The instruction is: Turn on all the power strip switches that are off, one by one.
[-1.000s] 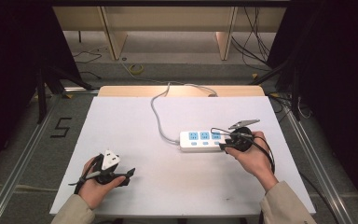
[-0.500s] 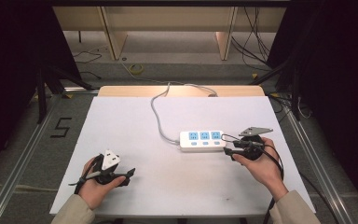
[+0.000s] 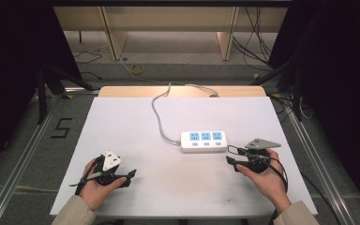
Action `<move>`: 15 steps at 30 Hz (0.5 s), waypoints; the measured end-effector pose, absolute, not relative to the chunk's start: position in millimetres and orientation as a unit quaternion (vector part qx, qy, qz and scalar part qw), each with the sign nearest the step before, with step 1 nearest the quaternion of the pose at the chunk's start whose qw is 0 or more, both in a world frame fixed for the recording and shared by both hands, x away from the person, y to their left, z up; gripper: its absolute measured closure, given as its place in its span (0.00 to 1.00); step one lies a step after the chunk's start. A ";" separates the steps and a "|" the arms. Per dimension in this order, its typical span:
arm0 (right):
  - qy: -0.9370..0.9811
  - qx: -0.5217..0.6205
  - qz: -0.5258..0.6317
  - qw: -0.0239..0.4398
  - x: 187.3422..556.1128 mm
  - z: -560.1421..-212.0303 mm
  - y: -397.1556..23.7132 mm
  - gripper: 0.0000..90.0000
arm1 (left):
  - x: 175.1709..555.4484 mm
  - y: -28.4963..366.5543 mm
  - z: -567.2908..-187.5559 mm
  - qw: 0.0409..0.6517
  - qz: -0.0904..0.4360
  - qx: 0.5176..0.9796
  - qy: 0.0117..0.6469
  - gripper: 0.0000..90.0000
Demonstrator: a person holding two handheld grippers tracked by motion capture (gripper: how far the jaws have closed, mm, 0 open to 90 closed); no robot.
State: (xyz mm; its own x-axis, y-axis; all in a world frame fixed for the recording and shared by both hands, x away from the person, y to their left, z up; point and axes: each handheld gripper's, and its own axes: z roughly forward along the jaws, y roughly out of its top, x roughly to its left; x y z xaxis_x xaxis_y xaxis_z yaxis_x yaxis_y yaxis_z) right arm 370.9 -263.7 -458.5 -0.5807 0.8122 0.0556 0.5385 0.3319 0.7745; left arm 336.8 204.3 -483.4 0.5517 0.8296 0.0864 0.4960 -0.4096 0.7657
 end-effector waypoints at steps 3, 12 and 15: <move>0.793 0.423 0.399 0.181 367.9 -459.8 -266.0 0.43 | 336.7 204.0 -483.5 0.354 0.234 0.807 0.410 0.23; 0.784 0.427 0.410 0.187 362.6 -465.6 -270.2 0.41 | 337.5 202.6 -484.6 0.355 0.232 0.809 0.407 0.23; 0.783 0.428 0.412 0.183 361.9 -465.3 -269.7 0.40 | 338.3 203.1 -485.9 0.352 0.229 0.810 0.410 0.23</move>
State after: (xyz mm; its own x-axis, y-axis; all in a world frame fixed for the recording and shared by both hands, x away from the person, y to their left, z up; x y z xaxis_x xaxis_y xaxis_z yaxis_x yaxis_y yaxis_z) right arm 361.9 -269.7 -465.3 -0.5659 0.8218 0.0667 0.5203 0.2932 0.8021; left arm 338.3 203.1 -485.9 0.5593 0.8248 0.0827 0.5020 -0.4164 0.7580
